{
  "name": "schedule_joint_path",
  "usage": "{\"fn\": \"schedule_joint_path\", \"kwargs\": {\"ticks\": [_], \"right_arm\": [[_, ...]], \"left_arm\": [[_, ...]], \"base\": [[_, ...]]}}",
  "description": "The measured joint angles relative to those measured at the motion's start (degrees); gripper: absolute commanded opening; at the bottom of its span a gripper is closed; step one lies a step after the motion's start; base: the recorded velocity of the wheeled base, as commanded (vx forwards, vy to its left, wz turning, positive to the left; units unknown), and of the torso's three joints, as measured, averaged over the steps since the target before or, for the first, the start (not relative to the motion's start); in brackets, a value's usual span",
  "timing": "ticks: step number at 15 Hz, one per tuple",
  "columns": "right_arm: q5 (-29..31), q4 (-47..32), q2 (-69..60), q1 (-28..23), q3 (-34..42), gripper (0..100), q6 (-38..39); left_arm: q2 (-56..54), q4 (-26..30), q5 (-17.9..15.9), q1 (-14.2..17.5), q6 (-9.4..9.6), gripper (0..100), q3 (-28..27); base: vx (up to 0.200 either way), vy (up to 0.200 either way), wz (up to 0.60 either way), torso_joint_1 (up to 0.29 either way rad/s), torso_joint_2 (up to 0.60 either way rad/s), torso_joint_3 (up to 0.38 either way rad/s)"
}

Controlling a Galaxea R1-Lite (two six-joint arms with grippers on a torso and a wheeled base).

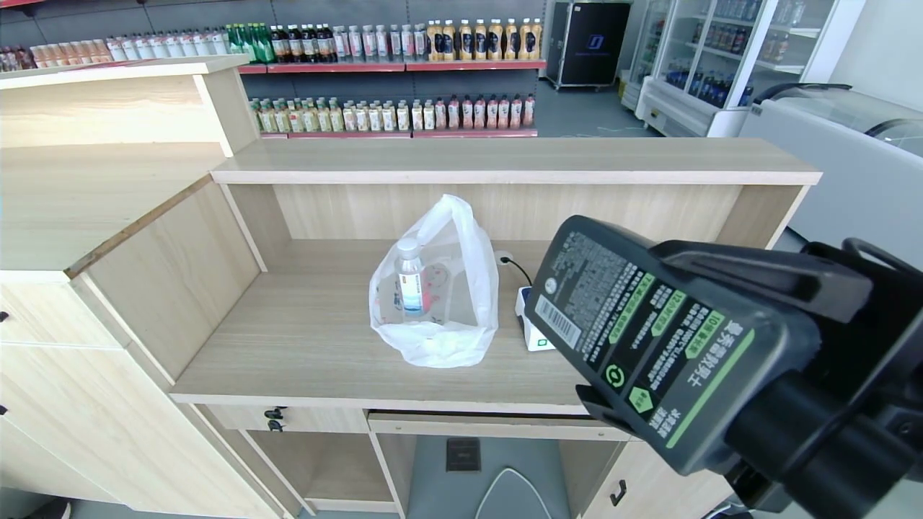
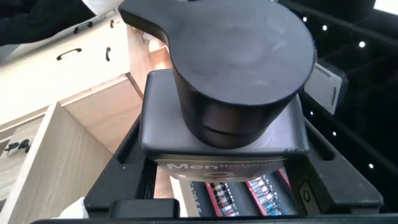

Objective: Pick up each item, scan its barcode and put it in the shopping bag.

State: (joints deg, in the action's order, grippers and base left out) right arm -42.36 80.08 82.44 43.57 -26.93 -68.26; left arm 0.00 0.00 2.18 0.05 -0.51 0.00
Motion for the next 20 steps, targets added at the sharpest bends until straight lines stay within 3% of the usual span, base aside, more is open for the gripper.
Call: {"fn": "schedule_joint_path", "kwargs": {"ticks": [17, 19, 20], "right_arm": [[0.7, 0.0, 6.9, 2.5, -4.7, 0, 0.9], [2.8, -1.7, 5.3, 0.4, -3.6, 0, 3.6], [4.2, -3.1, 4.0, -3.2, -3.0, 0, 6.6]], "left_arm": [[0.0, 0.0, 0.0, 0.0, 0.0, 100, 0.0], [0.0, 0.0, 0.0, 0.1, 0.0, 100, 0.0], [0.0, 0.0, 0.0, 0.0, 0.0, 100, 0.0]], "base": [[0.0, 0.0, 0.0, 0.0, 0.0, 0.0], [0.0, 0.0, 0.0, 0.0, 0.0, 0.0], [0.0, 0.0, 0.0, 0.0, 0.0, 0.0]]}}
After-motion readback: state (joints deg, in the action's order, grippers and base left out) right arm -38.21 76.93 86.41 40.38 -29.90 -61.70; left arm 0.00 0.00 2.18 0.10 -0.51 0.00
